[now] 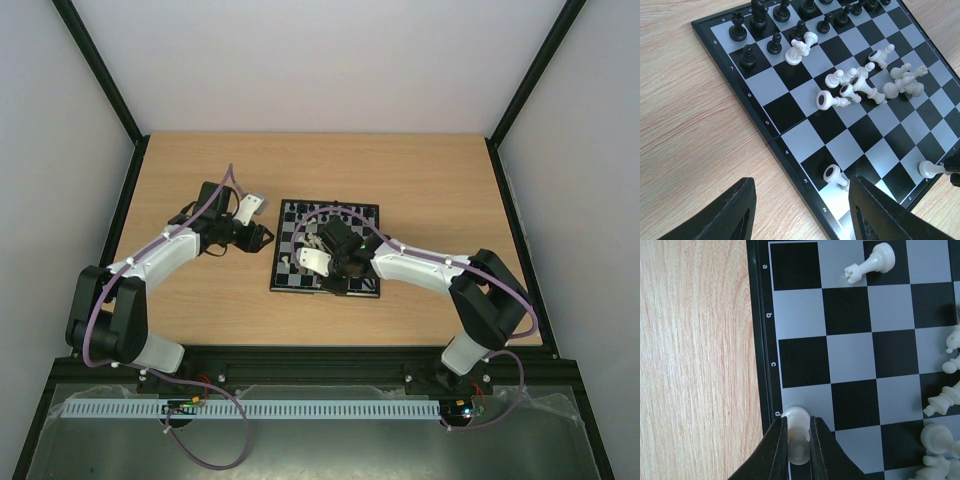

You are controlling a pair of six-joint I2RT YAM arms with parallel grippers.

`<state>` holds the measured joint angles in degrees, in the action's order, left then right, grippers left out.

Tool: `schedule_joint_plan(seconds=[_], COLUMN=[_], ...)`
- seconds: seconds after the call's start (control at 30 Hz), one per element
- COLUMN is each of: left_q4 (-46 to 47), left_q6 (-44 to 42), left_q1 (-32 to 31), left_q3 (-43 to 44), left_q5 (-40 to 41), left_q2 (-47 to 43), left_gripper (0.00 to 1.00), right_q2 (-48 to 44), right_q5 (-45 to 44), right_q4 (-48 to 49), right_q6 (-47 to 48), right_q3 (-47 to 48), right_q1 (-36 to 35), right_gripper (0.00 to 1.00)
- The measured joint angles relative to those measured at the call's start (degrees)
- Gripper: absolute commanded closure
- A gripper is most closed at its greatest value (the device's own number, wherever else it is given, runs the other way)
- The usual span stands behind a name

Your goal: Set up the chess pieces on the board

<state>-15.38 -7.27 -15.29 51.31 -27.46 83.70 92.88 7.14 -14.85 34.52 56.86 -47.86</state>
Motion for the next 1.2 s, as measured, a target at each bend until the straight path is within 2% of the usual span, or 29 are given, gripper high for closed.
schedule_joint_plan(seconds=[0.3,0.53,0.67,0.93,1.2], left_q4=[0.61,0.76,0.76,0.20,-1.36], left_q6=[0.02,0.11,0.11,-1.20,-5.09], left_q1=[0.00,0.00,0.00,0.00,-0.50], left_q3=[-1.42,-1.51,-1.51,-1.51,-1.46], left_q5=[-0.15,-0.39,-0.44,-0.39,-0.35], left_q2=[-0.07,-0.07,-0.07,-0.07,-0.07], left_gripper=[0.46,0.45,0.45,0.46,0.49], right_q2=[1.11,1.11,1.09,-3.23,-9.29], right_q5=[-0.26,-1.38,-2.01,-2.14,2.62], right_q4=[1.11,1.57,1.66,-0.87,-4.61], right_q6=[-0.02,-0.31,-1.60,-5.62,-15.80], right_q3=[0.83,0.83,0.96,6.54,9.40], right_q1=[-0.28,-0.31,-0.46,0.85,11.69], right_gripper=[0.92,0.68,0.63,0.62,0.68])
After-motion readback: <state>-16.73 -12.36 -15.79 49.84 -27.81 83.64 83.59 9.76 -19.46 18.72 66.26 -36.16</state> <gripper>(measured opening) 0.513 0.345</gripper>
